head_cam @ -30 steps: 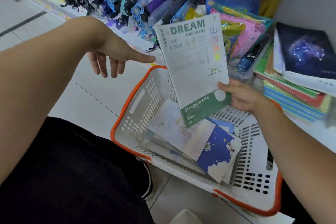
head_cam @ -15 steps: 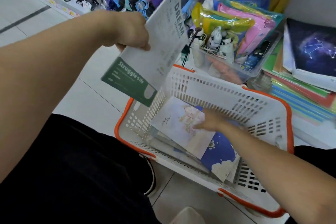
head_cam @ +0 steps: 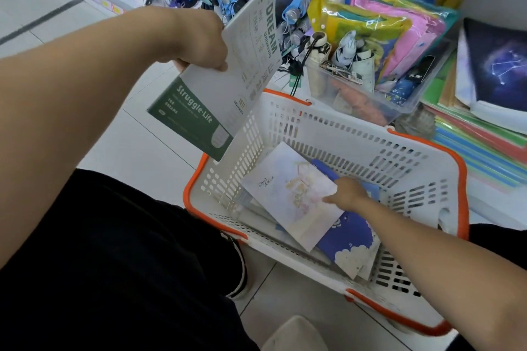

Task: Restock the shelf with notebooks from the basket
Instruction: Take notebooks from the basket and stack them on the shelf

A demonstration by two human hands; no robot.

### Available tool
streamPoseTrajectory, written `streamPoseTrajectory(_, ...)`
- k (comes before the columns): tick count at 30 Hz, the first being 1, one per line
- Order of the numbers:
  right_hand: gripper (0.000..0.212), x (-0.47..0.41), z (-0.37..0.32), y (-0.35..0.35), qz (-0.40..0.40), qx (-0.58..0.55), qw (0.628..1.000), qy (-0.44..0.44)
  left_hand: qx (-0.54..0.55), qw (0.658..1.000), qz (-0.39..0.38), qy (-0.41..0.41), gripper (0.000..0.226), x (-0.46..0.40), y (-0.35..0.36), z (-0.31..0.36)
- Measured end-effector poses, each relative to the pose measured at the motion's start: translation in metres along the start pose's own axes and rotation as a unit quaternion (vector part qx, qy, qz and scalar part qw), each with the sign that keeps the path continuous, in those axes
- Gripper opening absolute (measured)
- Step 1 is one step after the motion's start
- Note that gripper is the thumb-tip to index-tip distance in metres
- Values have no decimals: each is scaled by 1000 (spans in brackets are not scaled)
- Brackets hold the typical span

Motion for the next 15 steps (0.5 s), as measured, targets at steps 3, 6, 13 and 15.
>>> streamPoseTrajectory(3, 6, 13, -8, -13, -107, -244, 963, -39, -18, 1000, -3, -9, 18, -1, 0, -4)
streamPoseTrajectory(6, 20, 28, -10, -52, -148, -336, 928, -65, -77, 995, 52, -36, 19, 1, -15, -10)
streamPoseTrajectory(13, 46, 56, -26, -96, -146, -578, 797, -99, -20, 992, 98, -75, 14, 5, -33, -29)
streamPoseTrajectory(15, 36, 66, -62, -114, -132, -618, 761, -148, 152, 983, 58, -83, 18, 8, -24, -31)
Point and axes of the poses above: each hand's wrist, its own x-axis away from the middle knuckle, its own y-axis out of the palm, z = x × y, the point moved 9 cm from there along -x, towards the middle knuckle, and after that the axes turned 8 degrees about -x, right-handed, at the moved point
